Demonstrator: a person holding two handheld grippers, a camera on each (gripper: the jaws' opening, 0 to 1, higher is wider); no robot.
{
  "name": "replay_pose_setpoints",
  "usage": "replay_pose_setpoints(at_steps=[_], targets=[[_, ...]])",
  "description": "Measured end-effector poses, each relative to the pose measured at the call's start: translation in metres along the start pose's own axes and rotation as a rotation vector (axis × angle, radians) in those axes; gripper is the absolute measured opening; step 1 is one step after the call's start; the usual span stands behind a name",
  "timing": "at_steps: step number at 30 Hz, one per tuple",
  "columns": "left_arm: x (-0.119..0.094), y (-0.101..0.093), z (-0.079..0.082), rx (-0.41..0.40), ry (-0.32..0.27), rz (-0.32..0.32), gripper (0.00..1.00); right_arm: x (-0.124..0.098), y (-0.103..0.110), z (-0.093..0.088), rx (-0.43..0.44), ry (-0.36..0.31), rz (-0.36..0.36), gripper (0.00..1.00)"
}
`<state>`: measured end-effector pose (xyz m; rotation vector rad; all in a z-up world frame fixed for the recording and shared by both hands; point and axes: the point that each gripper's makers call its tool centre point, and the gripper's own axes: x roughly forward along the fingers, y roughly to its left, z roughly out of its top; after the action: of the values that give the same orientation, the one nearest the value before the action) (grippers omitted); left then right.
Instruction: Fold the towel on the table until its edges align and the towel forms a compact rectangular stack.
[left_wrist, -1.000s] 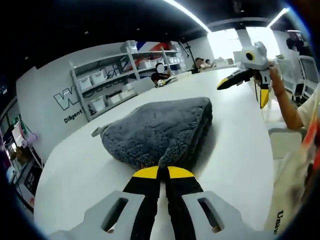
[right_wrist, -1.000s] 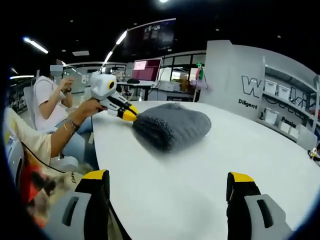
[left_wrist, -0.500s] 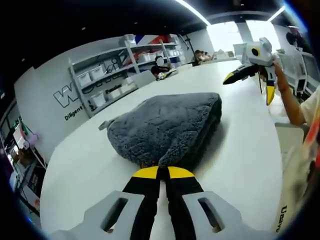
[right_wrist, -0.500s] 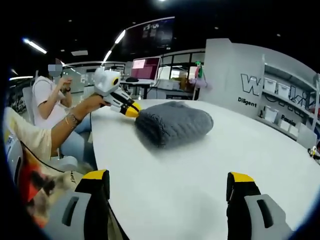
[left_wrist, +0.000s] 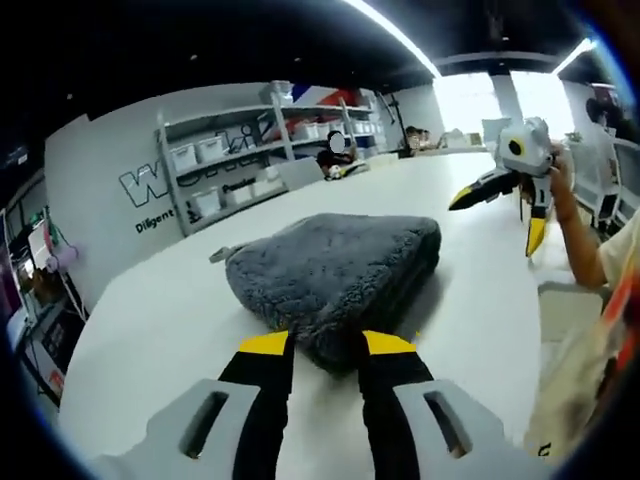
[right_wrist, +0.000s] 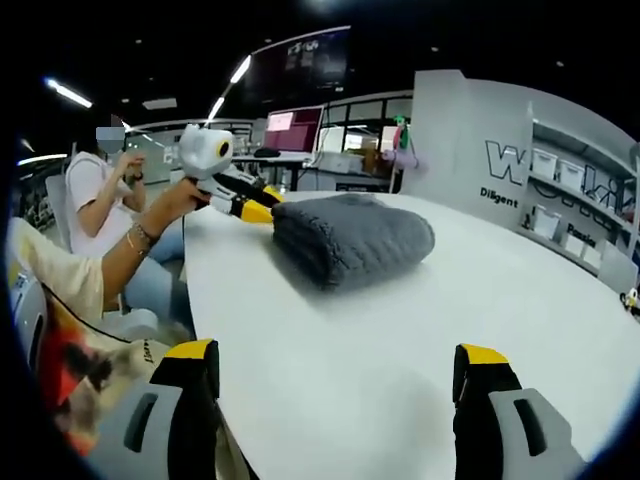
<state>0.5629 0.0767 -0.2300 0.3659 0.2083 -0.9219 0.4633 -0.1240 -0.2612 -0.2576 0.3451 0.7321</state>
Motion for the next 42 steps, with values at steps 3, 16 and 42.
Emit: replay_pose_setpoints(at_steps=[3, 16, 42], targets=[[-0.006, -0.002, 0.005, -0.018, -0.016, 0.016, 0.37, 0.000, 0.000, -0.001, 0.003, 0.002, -0.001, 0.99], [-0.029, -0.012, 0.016, -0.175, -0.067, 0.070, 0.92, 0.003, 0.000, -0.002, 0.015, 0.006, 0.004, 0.99], [-0.099, -0.003, -0.029, -0.274, -0.058, 0.188, 0.98, -0.005, -0.001, 0.014, 0.088, -0.086, 0.004, 0.99]])
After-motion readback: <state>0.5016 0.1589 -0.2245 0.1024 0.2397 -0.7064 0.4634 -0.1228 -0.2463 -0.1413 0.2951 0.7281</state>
